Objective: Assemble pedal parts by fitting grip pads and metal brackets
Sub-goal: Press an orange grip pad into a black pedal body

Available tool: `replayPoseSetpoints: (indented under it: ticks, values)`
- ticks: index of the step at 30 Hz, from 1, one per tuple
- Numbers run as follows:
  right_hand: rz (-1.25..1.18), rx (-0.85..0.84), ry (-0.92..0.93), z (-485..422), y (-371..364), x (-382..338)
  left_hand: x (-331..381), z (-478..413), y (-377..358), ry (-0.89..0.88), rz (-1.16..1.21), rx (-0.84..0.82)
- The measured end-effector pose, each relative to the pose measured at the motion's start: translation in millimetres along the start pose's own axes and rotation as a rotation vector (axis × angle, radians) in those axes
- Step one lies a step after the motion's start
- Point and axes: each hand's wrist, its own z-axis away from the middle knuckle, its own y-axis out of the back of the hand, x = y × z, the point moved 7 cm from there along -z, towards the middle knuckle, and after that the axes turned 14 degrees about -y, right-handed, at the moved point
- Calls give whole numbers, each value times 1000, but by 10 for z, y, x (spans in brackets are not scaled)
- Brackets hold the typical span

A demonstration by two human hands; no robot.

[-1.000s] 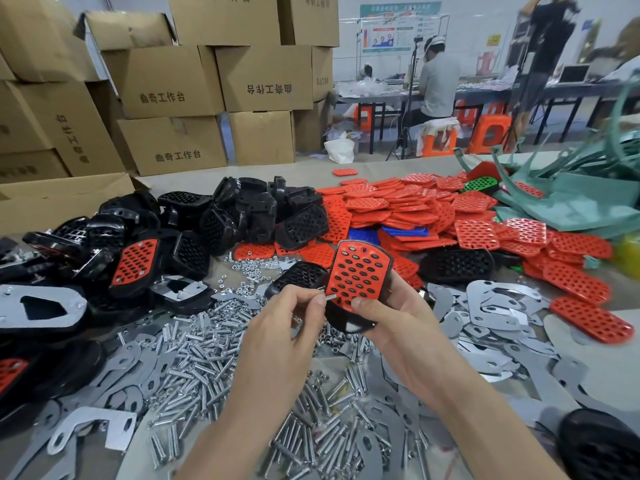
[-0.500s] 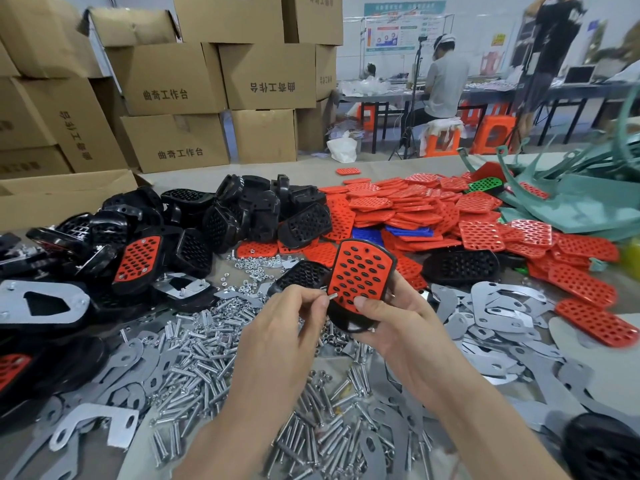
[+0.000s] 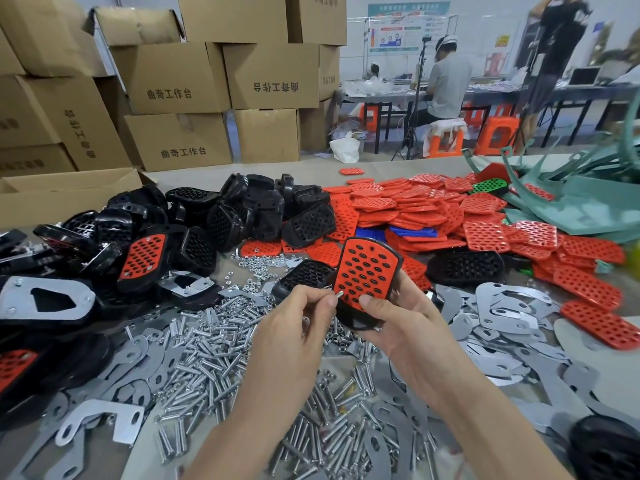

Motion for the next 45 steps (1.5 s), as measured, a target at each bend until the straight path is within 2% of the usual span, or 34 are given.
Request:
replayPoseSetpoints:
  ticks: [7, 14, 20, 34, 45]
  values:
    - [56, 34, -6, 17, -10, 21, -107, -5, -41, 115, 276, 61]
    - [-35, 28, -1, 14, -15, 4, -89, -5, -90, 69, 301, 14]
    - [-26, 36, 7, 10, -9, -1, -172, -14, -105, 151, 486, 76]
    - [21, 72, 11, 24, 27, 5, -196, 3, -186, 187, 549, 108]
    - [104, 111, 61, 16, 4, 23, -193, 35, -210, 159, 455, 75]
